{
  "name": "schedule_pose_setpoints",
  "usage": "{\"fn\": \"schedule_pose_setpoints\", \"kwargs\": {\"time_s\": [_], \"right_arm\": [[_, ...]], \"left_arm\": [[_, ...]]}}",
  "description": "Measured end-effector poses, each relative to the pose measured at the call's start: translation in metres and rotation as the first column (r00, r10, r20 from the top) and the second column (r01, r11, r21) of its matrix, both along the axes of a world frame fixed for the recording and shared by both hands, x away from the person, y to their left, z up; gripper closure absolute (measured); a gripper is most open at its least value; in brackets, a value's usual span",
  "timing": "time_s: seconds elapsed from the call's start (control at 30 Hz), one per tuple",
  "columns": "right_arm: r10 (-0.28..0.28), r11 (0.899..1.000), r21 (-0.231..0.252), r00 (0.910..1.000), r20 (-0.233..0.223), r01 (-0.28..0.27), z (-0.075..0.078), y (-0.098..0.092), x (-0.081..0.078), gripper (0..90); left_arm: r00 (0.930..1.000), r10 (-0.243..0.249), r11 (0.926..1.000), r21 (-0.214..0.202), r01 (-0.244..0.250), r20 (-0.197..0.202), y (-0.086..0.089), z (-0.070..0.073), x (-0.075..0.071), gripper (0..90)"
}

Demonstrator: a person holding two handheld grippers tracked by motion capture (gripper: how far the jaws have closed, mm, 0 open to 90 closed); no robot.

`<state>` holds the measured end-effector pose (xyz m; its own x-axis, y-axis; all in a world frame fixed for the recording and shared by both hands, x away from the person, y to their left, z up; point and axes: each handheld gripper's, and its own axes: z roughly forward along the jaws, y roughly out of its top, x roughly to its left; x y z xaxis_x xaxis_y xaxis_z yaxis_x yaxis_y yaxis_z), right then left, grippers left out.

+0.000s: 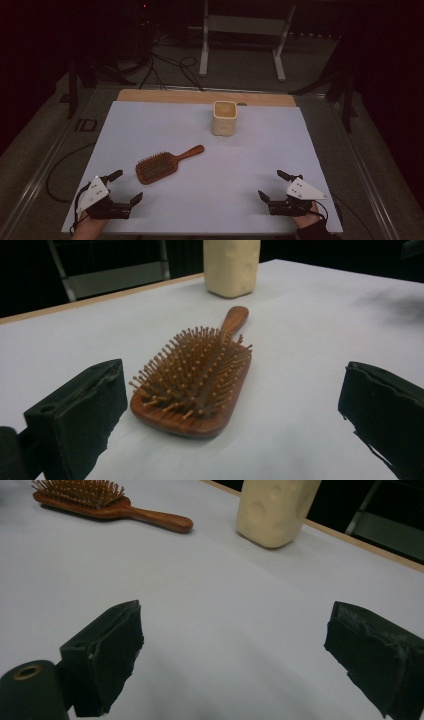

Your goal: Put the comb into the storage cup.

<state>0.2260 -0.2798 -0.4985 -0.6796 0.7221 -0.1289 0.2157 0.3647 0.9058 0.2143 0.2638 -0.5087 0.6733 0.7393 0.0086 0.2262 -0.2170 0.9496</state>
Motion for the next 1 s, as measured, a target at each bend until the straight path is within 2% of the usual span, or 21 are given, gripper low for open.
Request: {"fn": "schedule_pose_setpoints", "kwargs": {"time_s": [0.3, 0.47, 0.67, 0.7, 0.77, 0.83, 1.0], "right_arm": [[0.009, 1.0, 0.007, 0.9999, 0.009, -0.009, 0.001, 0.0, -0.002, 8.1], [0.006, 1.0, 0.011, 0.9999, 0.012, -0.006, 0.002, 0.001, -0.002, 8.1], [0.0, 1.0, 0.018, 0.9999, 0.011, 0.0, 0.002, -0.001, -0.003, 8.1], [-0.001, 1.0, 0.016, 0.9999, 0.011, 0.001, 0.002, 0.0, -0.003, 8.1], [0.0, 1.0, 0.011, 0.9998, 0.019, 0.0, 0.003, 0.0, -0.003, 8.1], [-0.004, 1.0, 0.014, 0.9998, 0.02, 0.003, 0.003, 0.001, -0.003, 8.1], [-0.009, 1.0, 0.017, 0.9996, 0.027, 0.008, 0.004, 0.0, -0.003, 8.1]], "left_arm": [[1.0, -0.009, 1.0, 0.004, 0.009, -0.001, -0.001, 0.001, 0.001, 0.0], [1.0, 0.002, 0.9999, 0.011, -0.002, -0.003, -0.002, 0.002, 0.002, 0.0], [1.0, 0.007, 0.9999, -0.012, -0.007, -0.001, -0.001, 0.007, 0.003, 0.0], [1.0, 0.007, 0.9996, -0.027, -0.007, 0.0, 0.0, 0.011, 0.004, 0.0], [0.9999, 0.012, 0.9998, -0.018, -0.012, -0.004, 0.0, 0.015, 0.005, 0.0], [0.9998, 0.018, 0.9995, -0.024, -0.018, 0.003, 0.0, 0.019, 0.005, 0.0], [0.9996, 0.025, 0.9991, -0.035, -0.025, -0.01, 0.001, 0.034, 0.009, 0.0]]}}
